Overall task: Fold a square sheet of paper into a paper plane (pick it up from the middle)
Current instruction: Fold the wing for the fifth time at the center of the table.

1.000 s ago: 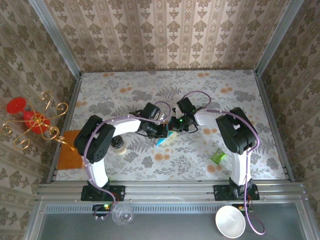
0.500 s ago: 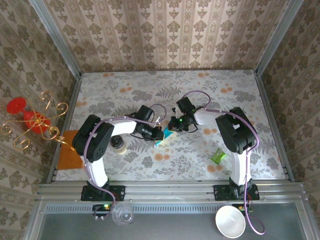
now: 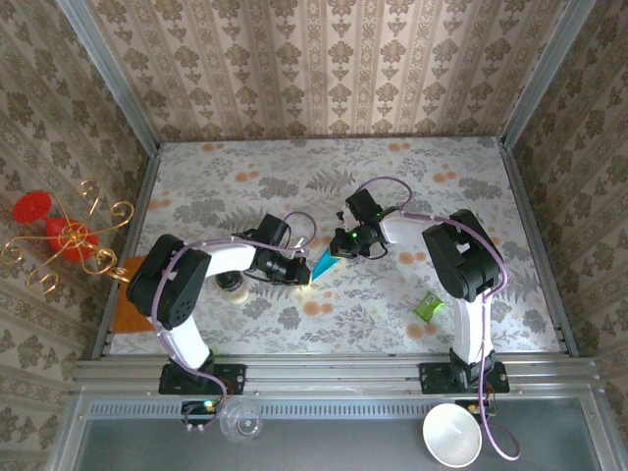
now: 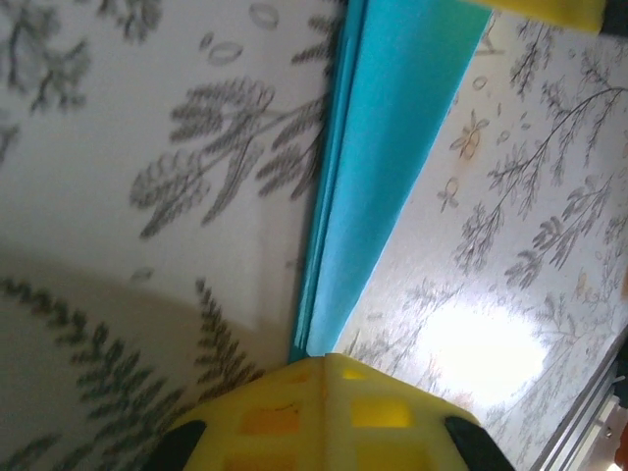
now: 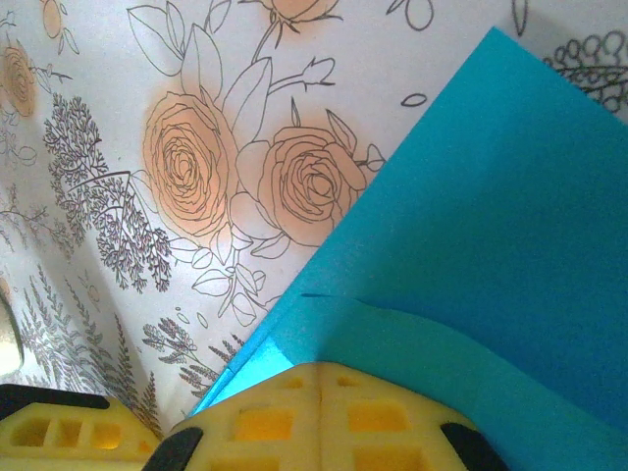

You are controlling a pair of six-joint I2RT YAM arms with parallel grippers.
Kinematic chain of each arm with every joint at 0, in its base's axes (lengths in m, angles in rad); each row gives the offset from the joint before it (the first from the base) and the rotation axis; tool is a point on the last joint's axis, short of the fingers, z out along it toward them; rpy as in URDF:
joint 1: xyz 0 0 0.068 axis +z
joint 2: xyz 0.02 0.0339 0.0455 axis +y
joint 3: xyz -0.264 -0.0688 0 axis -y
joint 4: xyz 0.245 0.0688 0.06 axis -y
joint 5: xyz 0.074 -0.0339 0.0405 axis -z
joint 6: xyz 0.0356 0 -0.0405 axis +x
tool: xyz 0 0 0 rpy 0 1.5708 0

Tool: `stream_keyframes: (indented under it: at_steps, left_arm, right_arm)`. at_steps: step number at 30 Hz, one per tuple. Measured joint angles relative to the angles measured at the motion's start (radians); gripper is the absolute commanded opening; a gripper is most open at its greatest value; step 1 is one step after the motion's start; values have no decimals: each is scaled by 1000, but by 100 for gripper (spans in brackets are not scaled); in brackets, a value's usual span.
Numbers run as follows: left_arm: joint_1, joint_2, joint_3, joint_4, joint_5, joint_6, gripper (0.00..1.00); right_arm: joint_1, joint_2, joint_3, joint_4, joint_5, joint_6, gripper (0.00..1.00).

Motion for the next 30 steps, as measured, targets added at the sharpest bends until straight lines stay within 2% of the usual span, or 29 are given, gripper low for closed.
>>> stream_keyframes:
  at_steps: [11, 16, 19, 24, 30]
  left_arm:
    - [-7, -121, 1, -170, -86, -12, 0]
    - [-29, -142, 86, -140, -124, -47, 0]
    - [-48, -110, 117, -108, -123, -74, 0]
    - [-100, 29, 187, -63, -122, -106, 0]
    - [-98, 106, 200, -38, -133, -131, 0]
  right_arm:
    - [0, 0, 0, 1, 0, 0, 2]
    - [1, -3, -5, 9, -1, 3, 1]
    - [1, -6, -14, 21, -1, 6, 1]
    - [1, -13, -29, 45, -5, 13, 1]
    - [1, -20, -45, 70, -9, 24, 2]
